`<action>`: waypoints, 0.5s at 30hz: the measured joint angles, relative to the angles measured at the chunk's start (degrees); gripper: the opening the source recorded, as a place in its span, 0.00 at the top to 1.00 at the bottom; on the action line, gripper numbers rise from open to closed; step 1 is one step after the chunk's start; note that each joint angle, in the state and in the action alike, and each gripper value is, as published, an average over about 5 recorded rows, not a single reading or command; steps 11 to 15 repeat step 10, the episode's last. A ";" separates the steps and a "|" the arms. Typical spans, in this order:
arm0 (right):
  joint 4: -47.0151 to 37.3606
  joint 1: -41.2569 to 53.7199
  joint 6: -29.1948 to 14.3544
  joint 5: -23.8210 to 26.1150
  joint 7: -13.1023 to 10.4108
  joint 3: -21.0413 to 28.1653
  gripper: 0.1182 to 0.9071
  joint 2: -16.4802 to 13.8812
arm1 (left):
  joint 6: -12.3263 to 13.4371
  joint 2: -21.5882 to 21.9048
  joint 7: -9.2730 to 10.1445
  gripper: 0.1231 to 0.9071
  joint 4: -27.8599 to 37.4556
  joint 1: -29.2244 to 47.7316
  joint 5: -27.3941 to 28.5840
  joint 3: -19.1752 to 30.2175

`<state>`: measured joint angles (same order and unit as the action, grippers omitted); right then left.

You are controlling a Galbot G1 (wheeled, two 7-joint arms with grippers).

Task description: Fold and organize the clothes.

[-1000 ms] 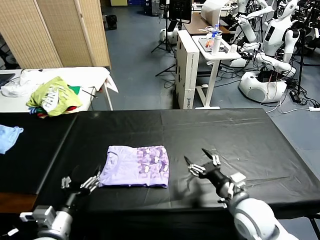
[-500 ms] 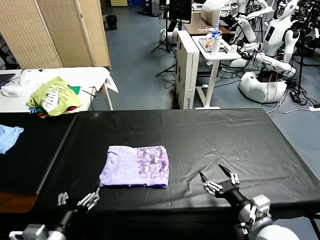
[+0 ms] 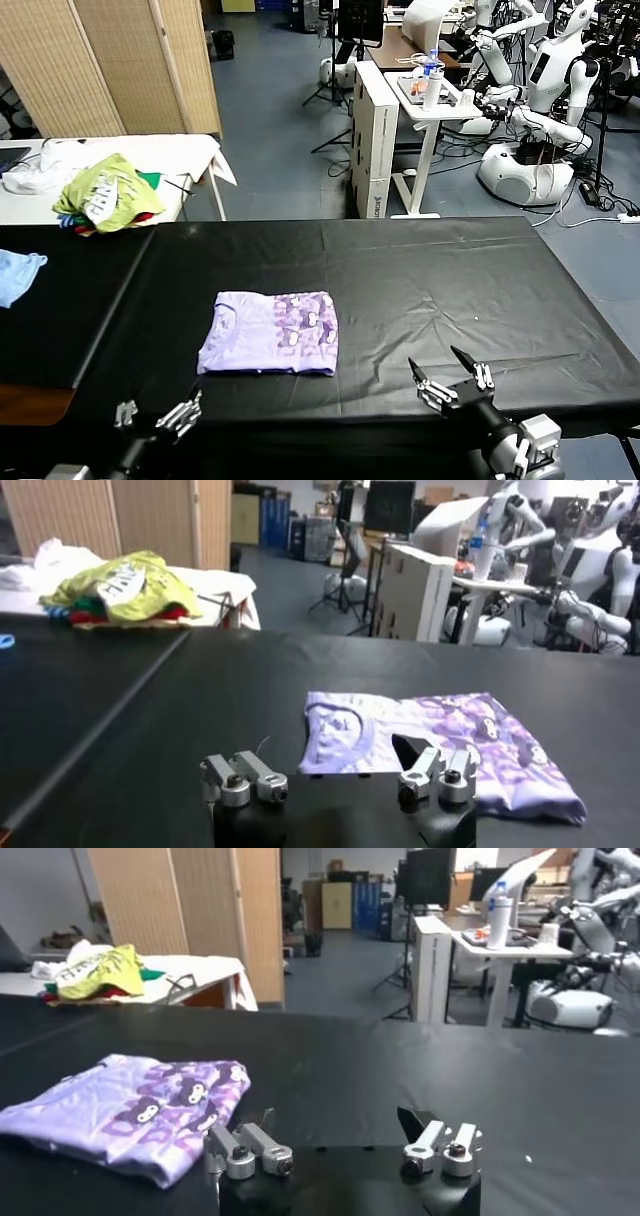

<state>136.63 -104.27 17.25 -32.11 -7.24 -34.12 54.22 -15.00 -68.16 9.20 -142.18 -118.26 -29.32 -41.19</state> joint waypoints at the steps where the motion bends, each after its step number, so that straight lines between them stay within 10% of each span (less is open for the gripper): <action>1: -0.01 -0.14 0.03 0.02 0.00 -0.07 0.00 0.03 | -0.03 0.01 -0.01 0.00 -0.03 -0.06 0.00 0.00; 15: -0.10 -0.47 0.19 0.04 -0.01 0.04 0.00 0.19 | -0.16 -0.18 -0.24 0.00 0.06 -0.19 0.21 0.09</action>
